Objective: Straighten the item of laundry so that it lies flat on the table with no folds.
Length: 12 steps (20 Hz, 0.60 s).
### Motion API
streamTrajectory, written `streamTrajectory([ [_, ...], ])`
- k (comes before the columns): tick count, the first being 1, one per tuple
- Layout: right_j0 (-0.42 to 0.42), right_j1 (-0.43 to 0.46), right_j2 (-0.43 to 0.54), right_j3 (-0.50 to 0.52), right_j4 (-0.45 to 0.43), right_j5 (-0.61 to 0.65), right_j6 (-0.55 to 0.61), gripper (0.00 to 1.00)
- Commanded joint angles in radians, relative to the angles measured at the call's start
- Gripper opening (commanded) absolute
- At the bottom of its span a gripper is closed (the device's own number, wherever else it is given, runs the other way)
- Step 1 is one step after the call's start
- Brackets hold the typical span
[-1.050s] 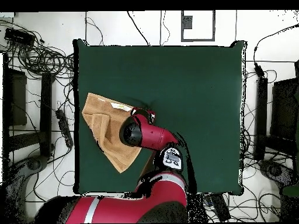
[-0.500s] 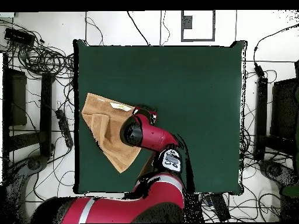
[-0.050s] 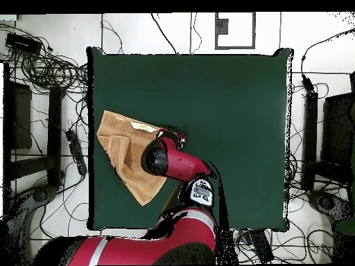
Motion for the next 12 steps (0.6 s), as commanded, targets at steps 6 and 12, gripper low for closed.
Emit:
streamTrajectory([
  [6,0.014,-0.028,0.161,0.236,0.004,0.115,0.231,1.0],
  [12,0.032,-0.024,0.16,0.245,0.029,0.097,0.239,1.0],
])
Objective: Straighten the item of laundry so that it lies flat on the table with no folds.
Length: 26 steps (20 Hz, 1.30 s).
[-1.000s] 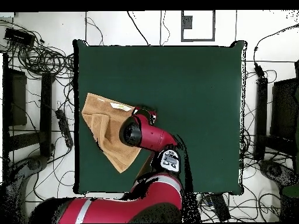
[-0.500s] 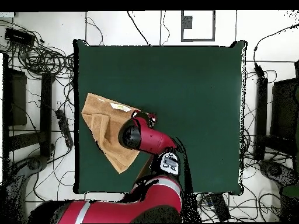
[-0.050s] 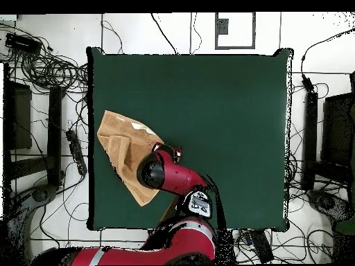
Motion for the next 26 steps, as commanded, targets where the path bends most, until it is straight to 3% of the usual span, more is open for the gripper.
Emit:
streamTrajectory([
  [1,0.02,0.036,0.145,0.112,0.03,0.088,0.24,1.0],
  [8,-0.006,0.072,0.173,0.101,0.024,0.035,0.245,1.0],
  [12,0.025,0.057,0.158,0.098,0.043,0.059,0.25,1.0],
  [16,0.052,-0.015,0.131,0.101,0.066,0.141,0.248,1.0],
  [21,0.097,-0.134,0.064,0.085,0.071,0.329,0.228,1.0],
  [26,0.11,-0.166,0.04,0.058,0.048,0.385,0.213,1.0],
])
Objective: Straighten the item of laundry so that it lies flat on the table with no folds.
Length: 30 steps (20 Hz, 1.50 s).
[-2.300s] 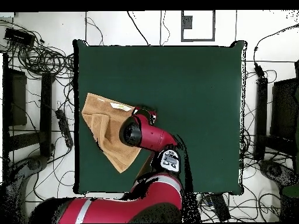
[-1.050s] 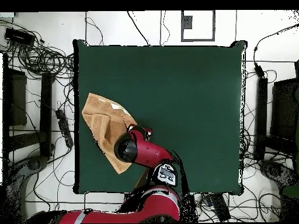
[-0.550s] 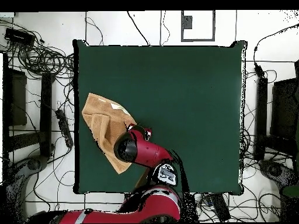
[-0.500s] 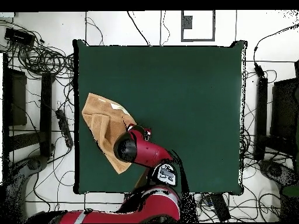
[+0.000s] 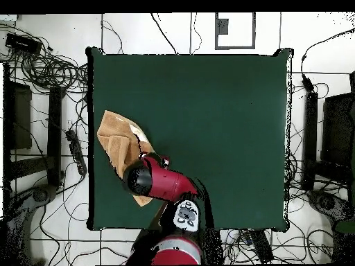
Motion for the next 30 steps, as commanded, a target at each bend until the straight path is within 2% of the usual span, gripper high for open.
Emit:
streamTrajectory([
  [1,0.044,-0.06,0.042,0.011,0.046,0.207,0.214,1.0],
  [12,0.01,-0.042,0.088,0.024,0.026,0.126,0.203,1.0],
  [13,0.01,-0.039,0.09,0.024,0.025,0.114,0.204,0.0],
  [21,0.006,-0.013,0.092,-0.008,0.02,0.084,0.198,0.0],
  [30,-0.071,0.169,0.167,-0.088,-0.01,-0.087,0.175,0.0],
])
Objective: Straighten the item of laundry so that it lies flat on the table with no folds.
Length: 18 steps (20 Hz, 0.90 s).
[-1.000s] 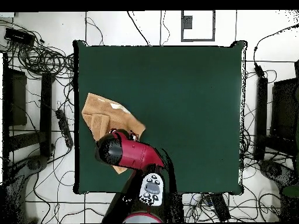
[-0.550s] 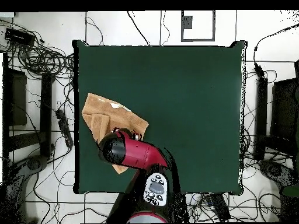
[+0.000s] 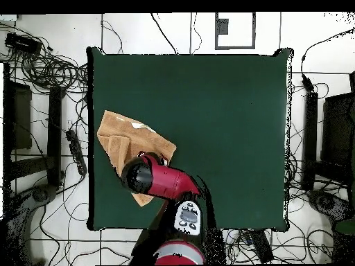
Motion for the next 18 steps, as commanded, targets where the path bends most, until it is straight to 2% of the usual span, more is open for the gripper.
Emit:
streamTrajectory([
  [1,-0.06,0.189,0.167,-0.076,-0.019,-0.162,0.171,0.0],
  [2,-0.066,0.194,0.172,-0.076,-0.028,-0.179,0.168,0.0],
  [3,-0.075,0.199,0.182,-0.075,-0.033,-0.193,0.17,1.0],
  [12,-0.04,0.232,0.121,-0.119,-0.022,-0.139,0.145,1.0],
  [14,-0.026,0.241,0.105,-0.128,-0.02,-0.157,0.147,1.0],
  [18,-0.053,0.267,0.131,-0.141,-0.029,-0.189,0.15,1.0],
])
